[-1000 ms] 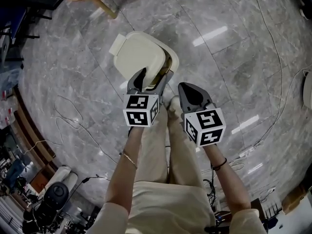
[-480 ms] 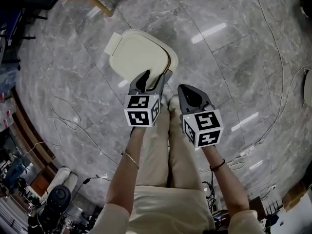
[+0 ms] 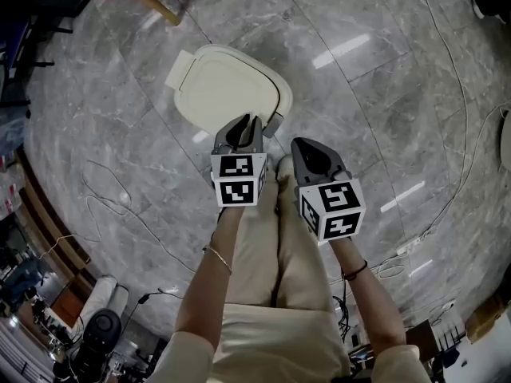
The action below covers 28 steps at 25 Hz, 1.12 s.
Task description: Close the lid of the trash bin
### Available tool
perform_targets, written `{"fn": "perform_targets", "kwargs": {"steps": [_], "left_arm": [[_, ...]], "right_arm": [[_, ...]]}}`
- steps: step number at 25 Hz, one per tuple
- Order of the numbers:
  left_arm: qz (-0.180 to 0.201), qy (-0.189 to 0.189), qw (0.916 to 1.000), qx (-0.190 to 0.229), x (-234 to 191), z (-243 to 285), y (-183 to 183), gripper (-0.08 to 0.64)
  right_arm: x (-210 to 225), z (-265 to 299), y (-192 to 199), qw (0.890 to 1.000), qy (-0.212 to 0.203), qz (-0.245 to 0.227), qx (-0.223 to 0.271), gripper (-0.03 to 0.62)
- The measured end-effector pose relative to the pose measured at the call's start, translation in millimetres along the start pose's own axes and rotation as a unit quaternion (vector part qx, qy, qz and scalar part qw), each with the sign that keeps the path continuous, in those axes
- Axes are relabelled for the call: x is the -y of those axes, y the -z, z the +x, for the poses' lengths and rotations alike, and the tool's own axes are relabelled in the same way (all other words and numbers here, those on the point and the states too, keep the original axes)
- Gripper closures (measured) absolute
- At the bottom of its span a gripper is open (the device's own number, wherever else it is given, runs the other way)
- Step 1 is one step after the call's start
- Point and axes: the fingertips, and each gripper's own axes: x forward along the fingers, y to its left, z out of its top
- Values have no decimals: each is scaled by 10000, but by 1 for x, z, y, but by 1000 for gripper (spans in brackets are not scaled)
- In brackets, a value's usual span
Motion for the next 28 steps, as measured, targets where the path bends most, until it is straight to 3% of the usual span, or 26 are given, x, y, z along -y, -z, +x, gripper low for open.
{"fn": "perform_targets", "kwargs": {"steps": [6, 20, 28], "left_arm": [[270, 4, 9996, -44, -3, 10, 9, 527], [736, 49, 9972, -135, -4, 21, 19, 537], [818, 110, 9964, -206, -4, 26, 23, 537]], "right_arm": [[4, 13, 4, 10000, 17, 32, 39, 588], [10, 34, 1, 9999, 41, 59, 114, 588], [7, 41, -2, 9997, 68, 143, 177, 588]]}}
